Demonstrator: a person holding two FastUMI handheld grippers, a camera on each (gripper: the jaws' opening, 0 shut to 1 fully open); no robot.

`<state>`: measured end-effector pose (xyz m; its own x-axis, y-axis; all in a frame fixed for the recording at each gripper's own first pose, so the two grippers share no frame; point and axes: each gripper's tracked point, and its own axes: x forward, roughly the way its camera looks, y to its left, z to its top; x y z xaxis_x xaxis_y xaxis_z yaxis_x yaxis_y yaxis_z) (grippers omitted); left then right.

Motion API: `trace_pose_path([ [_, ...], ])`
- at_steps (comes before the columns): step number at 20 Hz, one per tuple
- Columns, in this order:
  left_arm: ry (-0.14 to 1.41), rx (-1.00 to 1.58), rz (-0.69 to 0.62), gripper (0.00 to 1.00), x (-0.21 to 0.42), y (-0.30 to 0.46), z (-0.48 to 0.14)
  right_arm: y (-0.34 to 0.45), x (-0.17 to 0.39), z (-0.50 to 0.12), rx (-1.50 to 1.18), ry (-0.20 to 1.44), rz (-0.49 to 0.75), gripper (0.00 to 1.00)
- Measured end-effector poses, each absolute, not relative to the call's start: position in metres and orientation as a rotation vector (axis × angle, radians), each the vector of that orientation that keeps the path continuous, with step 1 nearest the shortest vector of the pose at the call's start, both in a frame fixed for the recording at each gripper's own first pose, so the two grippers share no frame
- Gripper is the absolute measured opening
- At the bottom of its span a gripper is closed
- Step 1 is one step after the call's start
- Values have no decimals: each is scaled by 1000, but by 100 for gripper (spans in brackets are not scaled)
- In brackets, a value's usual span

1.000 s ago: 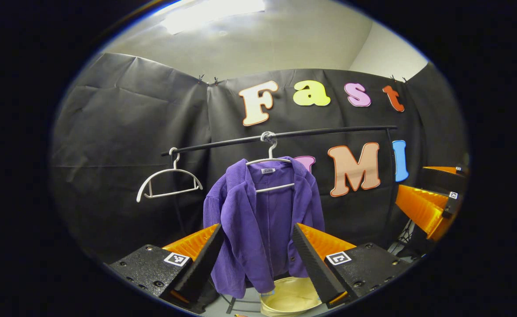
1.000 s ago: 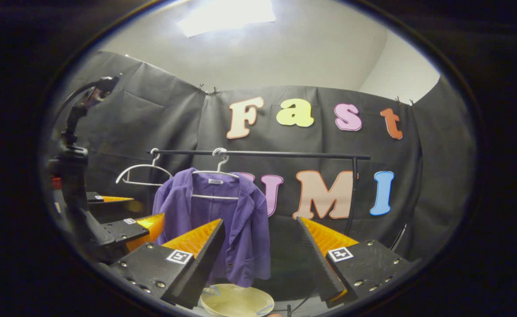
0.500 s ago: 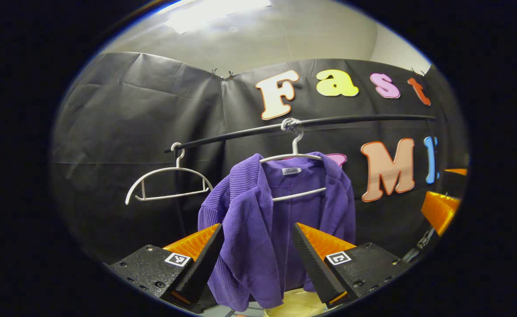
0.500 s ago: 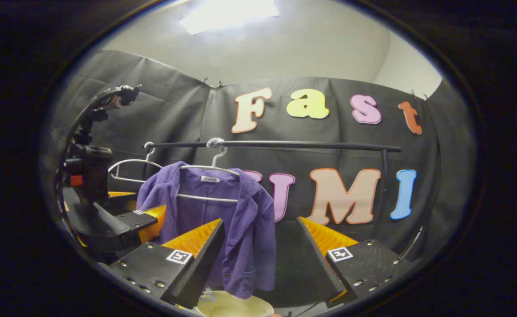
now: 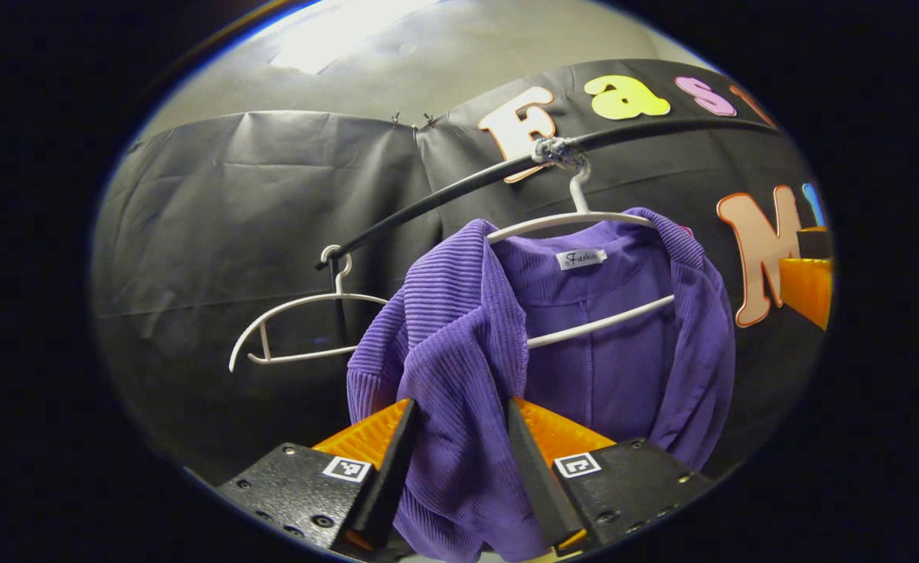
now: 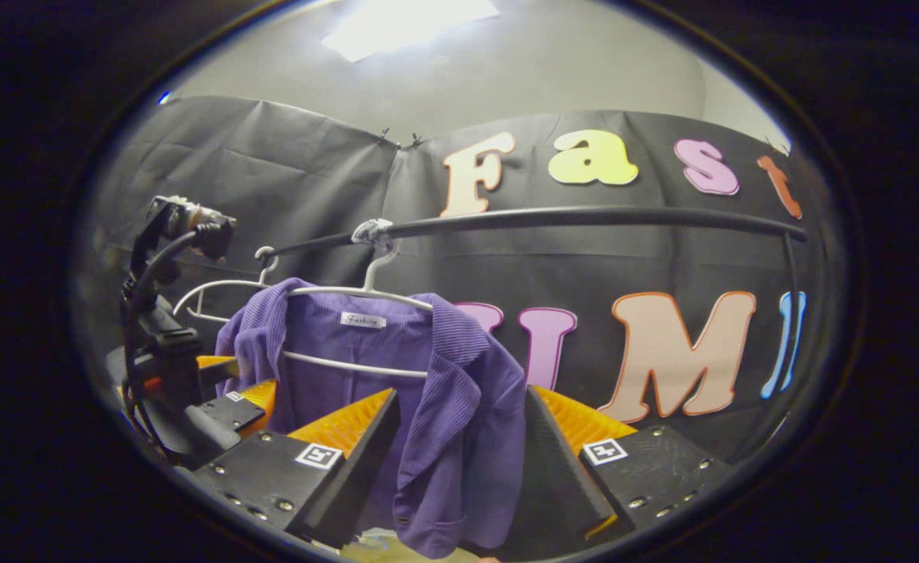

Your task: Grasp the clothes on the hanger with both hands and then place them into the laundry hamper below.

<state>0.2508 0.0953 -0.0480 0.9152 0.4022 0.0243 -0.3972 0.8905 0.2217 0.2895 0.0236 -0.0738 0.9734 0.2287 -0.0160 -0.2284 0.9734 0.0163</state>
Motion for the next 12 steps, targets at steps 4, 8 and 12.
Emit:
trace_pose_path([
  [4,30,209,394,34,263,96,-49,47,320,-95,42,47,263,96],
  [8,49,201,401,5,267,102,-49,55,351,-116,36,72,219,99],
  [12,59,200,394,0,263,102,-44,61,377,-136,27,96,169,94],
])
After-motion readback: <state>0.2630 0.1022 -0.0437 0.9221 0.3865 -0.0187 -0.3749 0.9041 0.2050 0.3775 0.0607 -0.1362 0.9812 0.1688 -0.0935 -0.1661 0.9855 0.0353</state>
